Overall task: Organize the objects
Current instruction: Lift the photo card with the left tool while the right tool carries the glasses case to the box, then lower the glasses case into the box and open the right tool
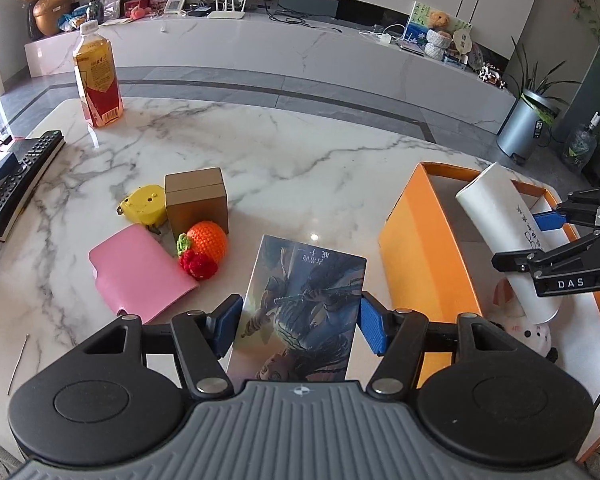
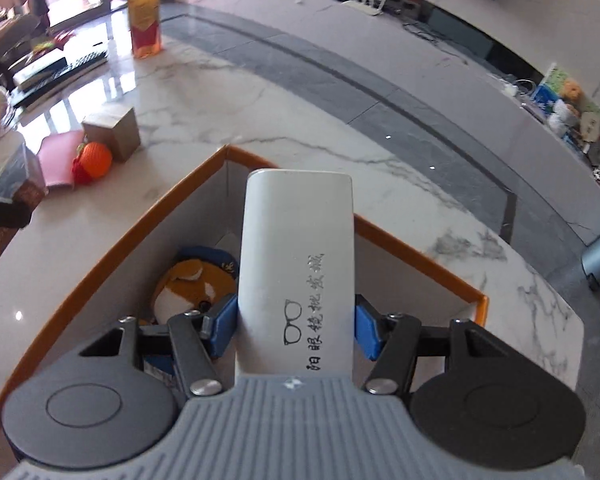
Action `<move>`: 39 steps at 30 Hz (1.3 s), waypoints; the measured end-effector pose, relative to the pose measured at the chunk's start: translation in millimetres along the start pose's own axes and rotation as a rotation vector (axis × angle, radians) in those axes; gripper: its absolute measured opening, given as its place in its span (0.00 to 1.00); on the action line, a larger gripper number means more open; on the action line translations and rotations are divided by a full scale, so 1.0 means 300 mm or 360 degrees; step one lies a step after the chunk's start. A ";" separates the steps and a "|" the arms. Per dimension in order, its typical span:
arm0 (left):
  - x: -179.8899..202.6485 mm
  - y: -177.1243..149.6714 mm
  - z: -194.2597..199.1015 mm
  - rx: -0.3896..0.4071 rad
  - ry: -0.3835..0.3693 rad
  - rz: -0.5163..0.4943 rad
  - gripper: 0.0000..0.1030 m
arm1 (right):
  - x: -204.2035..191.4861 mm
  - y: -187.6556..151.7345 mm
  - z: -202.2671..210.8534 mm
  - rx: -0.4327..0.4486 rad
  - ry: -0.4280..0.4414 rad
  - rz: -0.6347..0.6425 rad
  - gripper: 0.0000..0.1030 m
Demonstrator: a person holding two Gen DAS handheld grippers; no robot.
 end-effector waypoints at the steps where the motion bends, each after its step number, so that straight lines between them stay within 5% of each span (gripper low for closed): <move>1: 0.006 0.008 -0.005 -0.0004 0.0007 -0.0002 0.70 | -0.010 -0.004 -0.013 -0.0042 0.0035 0.0069 0.60; 7: 0.044 0.079 -0.071 -0.0049 0.0042 0.0020 0.70 | -0.033 -0.014 -0.058 -0.0195 0.0043 0.0469 0.60; 15: 0.082 0.114 -0.108 -0.0052 0.0047 0.0003 0.70 | -0.013 -0.007 -0.075 -0.0206 0.0190 0.0783 0.60; 21: 0.117 0.111 -0.111 -0.0072 0.0013 -0.0023 0.70 | 0.017 -0.014 -0.096 -0.0272 0.0119 0.1174 0.60; 25: 0.195 0.150 -0.029 0.0000 -0.0115 -0.0042 0.70 | 0.009 -0.020 -0.121 -0.0258 0.0135 0.1190 0.61; 30: 0.297 0.201 0.088 0.0143 -0.0162 -0.0131 0.70 | -0.007 -0.019 -0.078 -0.0156 0.0136 0.1095 0.91; 35: 0.401 0.201 0.148 0.0164 -0.0278 -0.0185 0.70 | 0.024 -0.028 0.011 -0.0123 -0.0059 0.1113 0.97; 39: 0.491 0.153 0.123 0.0097 -0.0354 -0.0241 0.70 | 0.019 -0.066 0.130 -0.0090 -0.0002 0.1089 0.97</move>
Point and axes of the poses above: each gripper's, at about its wrist camera, not at the fingertips, and z roughly against the way its jaws point, x to its right, y to its top, the point moved 10 cm from there along -z, roughly the way its jaws point, and after that the axes turned 10 degrees about y, right-handed, at the moved point
